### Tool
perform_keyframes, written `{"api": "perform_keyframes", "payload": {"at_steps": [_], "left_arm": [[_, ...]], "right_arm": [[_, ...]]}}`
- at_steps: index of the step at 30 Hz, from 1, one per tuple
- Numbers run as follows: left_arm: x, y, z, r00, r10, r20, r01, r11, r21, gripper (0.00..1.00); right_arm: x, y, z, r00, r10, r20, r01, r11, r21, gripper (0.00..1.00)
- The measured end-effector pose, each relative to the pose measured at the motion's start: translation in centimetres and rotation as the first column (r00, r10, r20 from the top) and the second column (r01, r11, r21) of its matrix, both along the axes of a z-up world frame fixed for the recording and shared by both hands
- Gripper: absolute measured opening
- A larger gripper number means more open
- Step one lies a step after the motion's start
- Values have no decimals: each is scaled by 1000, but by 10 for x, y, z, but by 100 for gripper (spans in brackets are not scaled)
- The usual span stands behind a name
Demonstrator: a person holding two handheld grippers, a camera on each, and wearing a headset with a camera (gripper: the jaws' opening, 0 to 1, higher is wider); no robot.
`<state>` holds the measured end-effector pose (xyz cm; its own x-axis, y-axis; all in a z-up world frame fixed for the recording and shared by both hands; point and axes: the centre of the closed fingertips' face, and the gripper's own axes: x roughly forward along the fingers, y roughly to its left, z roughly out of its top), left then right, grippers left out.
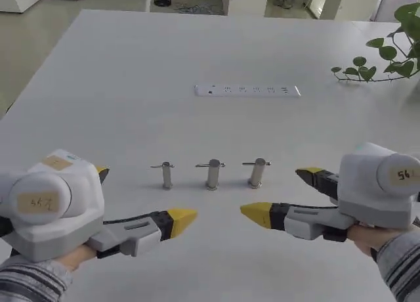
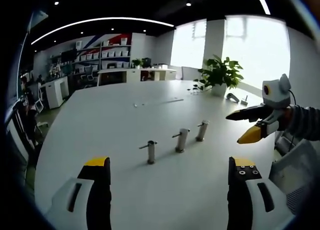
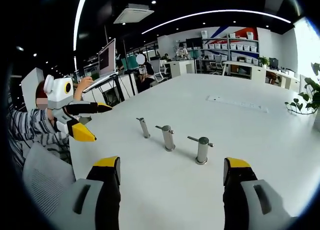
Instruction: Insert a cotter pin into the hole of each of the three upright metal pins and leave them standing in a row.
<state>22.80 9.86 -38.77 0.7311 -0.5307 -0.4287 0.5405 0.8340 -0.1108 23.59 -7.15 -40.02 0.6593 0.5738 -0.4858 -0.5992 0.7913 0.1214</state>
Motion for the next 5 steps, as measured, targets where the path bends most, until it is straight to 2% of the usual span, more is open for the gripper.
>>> {"api": "perform_keyframes", "payload": {"at_steps": [5], "left_arm": [[-1, -3, 0, 1000, -5, -2, 5, 1000, 5, 97]], "right_arm": [[-1, 1, -3, 1000, 1, -5, -1, 1000, -18, 81]]}}
